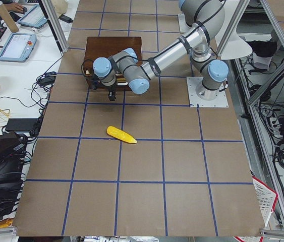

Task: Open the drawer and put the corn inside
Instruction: 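Pull the drawer outward from the cabinet with the left gripper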

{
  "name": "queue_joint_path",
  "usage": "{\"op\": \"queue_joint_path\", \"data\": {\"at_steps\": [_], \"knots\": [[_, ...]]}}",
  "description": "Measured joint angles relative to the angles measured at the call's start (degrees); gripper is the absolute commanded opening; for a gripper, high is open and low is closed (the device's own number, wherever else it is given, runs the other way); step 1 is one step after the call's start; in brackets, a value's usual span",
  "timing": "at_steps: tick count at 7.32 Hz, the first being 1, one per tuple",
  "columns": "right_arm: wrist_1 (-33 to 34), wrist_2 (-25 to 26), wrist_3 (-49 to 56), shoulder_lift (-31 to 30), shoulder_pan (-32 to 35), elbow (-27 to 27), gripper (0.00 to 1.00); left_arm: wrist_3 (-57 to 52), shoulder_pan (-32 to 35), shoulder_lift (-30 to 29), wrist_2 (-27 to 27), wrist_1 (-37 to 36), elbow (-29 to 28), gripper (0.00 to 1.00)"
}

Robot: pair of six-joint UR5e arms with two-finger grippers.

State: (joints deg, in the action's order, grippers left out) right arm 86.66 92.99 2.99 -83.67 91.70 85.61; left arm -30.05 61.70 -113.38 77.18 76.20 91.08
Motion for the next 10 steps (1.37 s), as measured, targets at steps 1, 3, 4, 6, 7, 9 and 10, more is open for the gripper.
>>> {"op": "queue_joint_path", "data": {"at_steps": [1,3,4,6,7,9,10], "knots": [[0.0,0.0,0.0,0.0,0.0,0.0,1.00,-0.3,-0.5,0.0,0.0,0.0,-0.1,1.00],[0.0,0.0,0.0,0.0,0.0,0.0,1.00,-1.0,-1.5,0.0,0.1,0.0,-0.3,1.00],[0.0,0.0,0.0,0.0,0.0,0.0,1.00,-1.4,-2.0,0.0,0.1,0.0,-0.4,1.00],[0.0,0.0,0.0,0.0,0.0,0.0,1.00,-1.9,-2.9,-0.1,0.1,0.0,-0.5,1.00],[0.0,0.0,0.0,0.0,0.0,0.0,1.00,-1.9,-3.1,-0.1,0.5,0.0,-0.6,1.00],[0.0,0.0,0.0,0.0,0.0,0.0,1.00,-1.9,-3.8,-0.1,1.7,-0.1,-0.9,1.00],[0.0,0.0,0.0,0.0,0.0,0.0,1.00,-1.9,-4.2,-0.1,1.9,-0.1,-0.9,1.00]]}}
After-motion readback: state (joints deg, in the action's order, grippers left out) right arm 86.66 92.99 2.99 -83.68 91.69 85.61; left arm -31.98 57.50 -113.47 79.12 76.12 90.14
